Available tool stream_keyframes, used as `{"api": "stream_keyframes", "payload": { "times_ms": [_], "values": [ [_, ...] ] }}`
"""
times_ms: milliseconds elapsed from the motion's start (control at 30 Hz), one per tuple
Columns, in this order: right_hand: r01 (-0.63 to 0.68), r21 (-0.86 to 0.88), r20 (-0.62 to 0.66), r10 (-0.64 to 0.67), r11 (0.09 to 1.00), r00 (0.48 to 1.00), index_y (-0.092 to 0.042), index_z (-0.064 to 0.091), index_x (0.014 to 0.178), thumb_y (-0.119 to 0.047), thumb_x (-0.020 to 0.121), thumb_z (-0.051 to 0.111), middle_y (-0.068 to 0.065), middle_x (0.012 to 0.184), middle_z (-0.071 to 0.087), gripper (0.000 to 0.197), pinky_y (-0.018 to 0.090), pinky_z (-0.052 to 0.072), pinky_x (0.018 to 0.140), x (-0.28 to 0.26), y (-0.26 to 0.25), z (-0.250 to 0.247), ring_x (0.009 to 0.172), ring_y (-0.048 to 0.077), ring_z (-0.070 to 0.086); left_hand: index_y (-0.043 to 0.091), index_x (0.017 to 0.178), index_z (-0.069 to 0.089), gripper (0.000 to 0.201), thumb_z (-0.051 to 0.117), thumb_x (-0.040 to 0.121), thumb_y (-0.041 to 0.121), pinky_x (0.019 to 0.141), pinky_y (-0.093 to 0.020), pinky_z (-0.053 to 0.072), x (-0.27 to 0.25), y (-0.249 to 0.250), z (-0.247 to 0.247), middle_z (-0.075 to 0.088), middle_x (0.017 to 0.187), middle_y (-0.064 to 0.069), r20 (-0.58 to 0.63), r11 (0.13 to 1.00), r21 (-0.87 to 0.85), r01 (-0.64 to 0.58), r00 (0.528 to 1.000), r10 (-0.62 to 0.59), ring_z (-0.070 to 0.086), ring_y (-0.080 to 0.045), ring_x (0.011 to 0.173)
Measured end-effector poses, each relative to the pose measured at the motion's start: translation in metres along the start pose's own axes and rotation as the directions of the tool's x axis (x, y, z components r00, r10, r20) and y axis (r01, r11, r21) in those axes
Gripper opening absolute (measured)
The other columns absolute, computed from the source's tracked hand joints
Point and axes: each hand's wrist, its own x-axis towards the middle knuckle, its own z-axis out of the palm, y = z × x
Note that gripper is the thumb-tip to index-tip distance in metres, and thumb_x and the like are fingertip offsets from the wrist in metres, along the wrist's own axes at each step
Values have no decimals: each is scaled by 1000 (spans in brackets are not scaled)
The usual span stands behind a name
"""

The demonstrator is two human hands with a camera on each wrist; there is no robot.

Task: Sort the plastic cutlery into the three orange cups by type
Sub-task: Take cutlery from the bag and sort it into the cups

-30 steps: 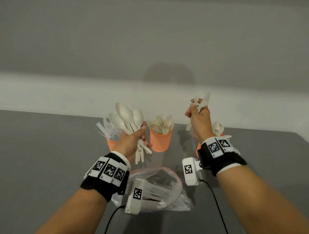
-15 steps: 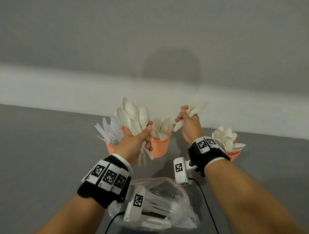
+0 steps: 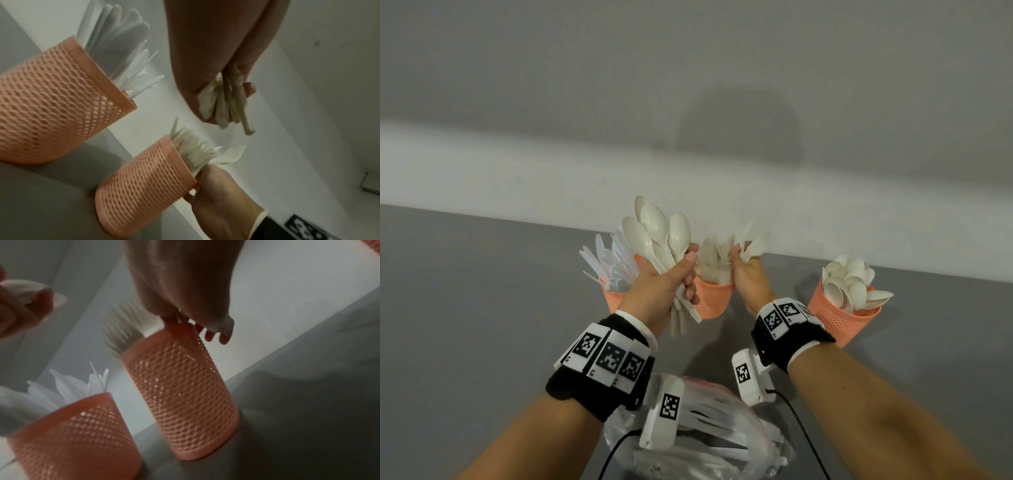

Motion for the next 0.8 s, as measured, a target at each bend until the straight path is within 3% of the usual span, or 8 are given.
{"api": "stream_keyframes", "payload": {
  "times_ms": [67,167,233,333,433,600,700,800],
  "values": [
    [19,-83,53,-15,996,998,-3,55,111,-8,93,45,19,109,64,21,42,53,89,1,6,-7,103,29,63,12,97,56,9,48,94,13,45,-23,44,-2,2,-2,43,45,6,3,1000,11,-13,1000,12,41,-8,37],
    [12,-192,133,14,981,991,-10,52,114,-14,94,48,5,105,61,21,18,49,72,0,2,-19,96,17,61,10,100,54,10,49,93,13,45,-24,45,-3,0,-3,43,45,6,5,1000,11,-15,1000,15,41,-8,37],
    [40,-155,106,-23,987,994,-18,46,112,-18,91,54,6,107,56,22,18,47,69,-3,-5,-28,92,16,58,10,103,55,12,49,93,13,45,-24,45,-3,-1,-1,44,46,6,14,1000,15,-6,1000,6,42,-8,37],
    [205,-86,40,-202,975,978,-28,39,126,-27,91,55,3,116,47,39,22,46,85,-8,-18,-34,103,13,51,12,103,57,13,49,93,13,47,-23,44,-3,-3,2,45,47,6,68,999,31,12,998,-14,44,-8,39],
    [379,-319,176,-339,869,924,-18,46,131,-21,99,36,5,126,47,33,21,37,101,-10,-21,-30,116,13,44,14,99,58,12,48,93,11,49,-23,45,-5,-3,6,48,50,6,128,997,74,25,991,-35,46,-9,42],
    [426,-543,277,-325,724,904,-9,57,120,-9,97,37,8,130,51,31,28,32,104,-7,-27,-35,123,23,42,11,77,54,12,58,88,10,58,-28,48,-7,-4,8,53,52,1,185,986,166,-23,983,-8,52,-14,50],
    [415,-403,211,-359,816,909,-12,56,120,-20,96,44,3,133,43,28,35,34,110,-22,-50,-39,126,15,40,10,69,53,18,60,86,5,64,-31,45,-6,-2,16,51,45,3,178,976,207,-62,984,25,50,-16,52],
    [336,-158,336,-269,929,903,-19,43,133,-33,86,60,-2,133,46,51,15,37,103,-58,-80,-44,124,7,44,10,69,53,18,64,82,4,59,-24,46,-9,0,23,53,44,7,189,961,243,-134,978,88,51,-12,49]
  ]
}}
